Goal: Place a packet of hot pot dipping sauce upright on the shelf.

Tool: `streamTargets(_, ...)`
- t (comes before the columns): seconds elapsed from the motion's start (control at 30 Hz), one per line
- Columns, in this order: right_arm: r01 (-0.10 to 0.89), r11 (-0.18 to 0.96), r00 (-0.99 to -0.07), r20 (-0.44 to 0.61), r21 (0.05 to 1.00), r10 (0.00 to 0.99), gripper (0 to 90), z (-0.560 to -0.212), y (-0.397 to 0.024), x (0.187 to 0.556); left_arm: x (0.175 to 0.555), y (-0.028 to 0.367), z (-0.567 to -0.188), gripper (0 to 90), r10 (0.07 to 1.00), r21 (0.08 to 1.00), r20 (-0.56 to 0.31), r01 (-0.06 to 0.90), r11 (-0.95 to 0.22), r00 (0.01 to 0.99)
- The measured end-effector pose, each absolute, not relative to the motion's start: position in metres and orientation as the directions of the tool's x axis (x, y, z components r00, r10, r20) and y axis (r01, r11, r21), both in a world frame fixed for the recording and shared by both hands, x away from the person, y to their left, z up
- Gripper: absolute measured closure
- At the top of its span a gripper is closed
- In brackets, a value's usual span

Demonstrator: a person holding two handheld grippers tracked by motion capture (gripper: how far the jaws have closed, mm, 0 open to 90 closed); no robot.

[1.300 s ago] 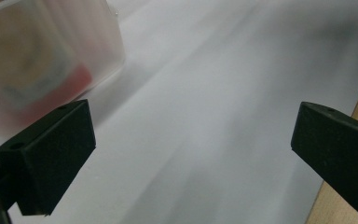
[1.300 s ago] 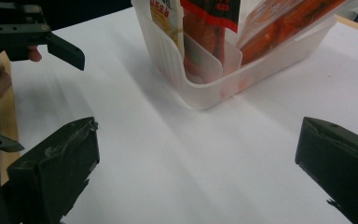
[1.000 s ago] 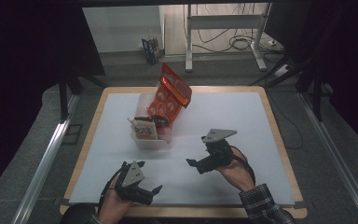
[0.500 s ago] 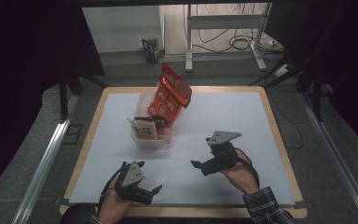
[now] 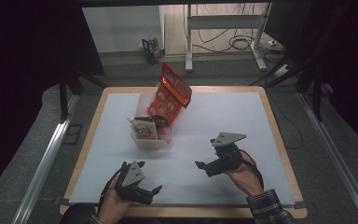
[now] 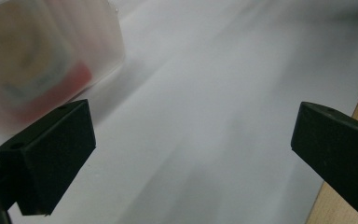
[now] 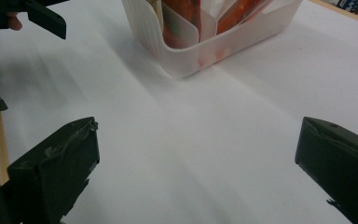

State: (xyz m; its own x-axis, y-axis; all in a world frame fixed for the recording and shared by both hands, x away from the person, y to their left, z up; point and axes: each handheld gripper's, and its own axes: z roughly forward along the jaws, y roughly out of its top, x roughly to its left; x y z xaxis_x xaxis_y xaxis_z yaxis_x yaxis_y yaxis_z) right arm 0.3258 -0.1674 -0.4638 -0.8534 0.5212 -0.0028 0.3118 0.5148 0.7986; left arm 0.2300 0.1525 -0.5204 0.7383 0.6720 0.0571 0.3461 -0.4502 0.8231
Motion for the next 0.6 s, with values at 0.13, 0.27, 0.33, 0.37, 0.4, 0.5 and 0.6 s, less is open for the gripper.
streamTargets(0.13, 0.315, 0.513, -0.851, -0.001, 0.798, 0.525, 0.0, -0.4646, -0.1695, 0.3249, 0.2300, 0.1526, -0.5204, 0.0, 0.672, 0.822, 0.058, 0.346, -0.452, 0.739)
streamTargets(0.27, 0.317, 0.513, -0.849, -0.002, 0.798, 0.528, 0.0, -0.4655, -0.1719, 0.3243, 0.2301, 0.1527, -0.5205, 0.0, 0.672, 0.822, 0.058, 0.347, -0.453, 0.739)
streamTargets(0.33, 0.319, 0.512, -0.848, -0.002, 0.798, 0.531, 0.0, -0.4657, -0.1733, 0.3238, 0.2301, 0.1526, -0.5205, 0.0, 0.671, 0.821, 0.058, 0.347, -0.453, 0.739)
streamTargets(0.37, 0.320, 0.512, -0.847, -0.002, 0.797, 0.532, 0.0, -0.4658, -0.1738, 0.3235, 0.2301, 0.1524, -0.5206, 0.0, 0.671, 0.820, 0.058, 0.348, -0.454, 0.739)
streamTargets(0.4, 0.321, 0.511, -0.847, -0.001, 0.798, 0.532, 0.0, -0.4659, -0.1743, 0.3231, 0.2300, 0.1523, -0.5207, 0.0, 0.671, 0.820, 0.058, 0.348, -0.454, 0.739)
streamTargets(0.5, 0.321, 0.513, -0.846, -0.002, 0.796, 0.533, 0.0, -0.4663, -0.1757, 0.3223, 0.2300, 0.1521, -0.5207, 0.0, 0.671, 0.820, 0.058, 0.348, -0.454, 0.739)
streamTargets(0.6, 0.323, 0.514, -0.845, -0.002, 0.795, 0.535, 0.0, -0.4670, -0.1771, 0.3217, 0.2301, 0.1522, -0.5208, 0.0, 0.671, 0.819, 0.058, 0.349, -0.455, 0.739)
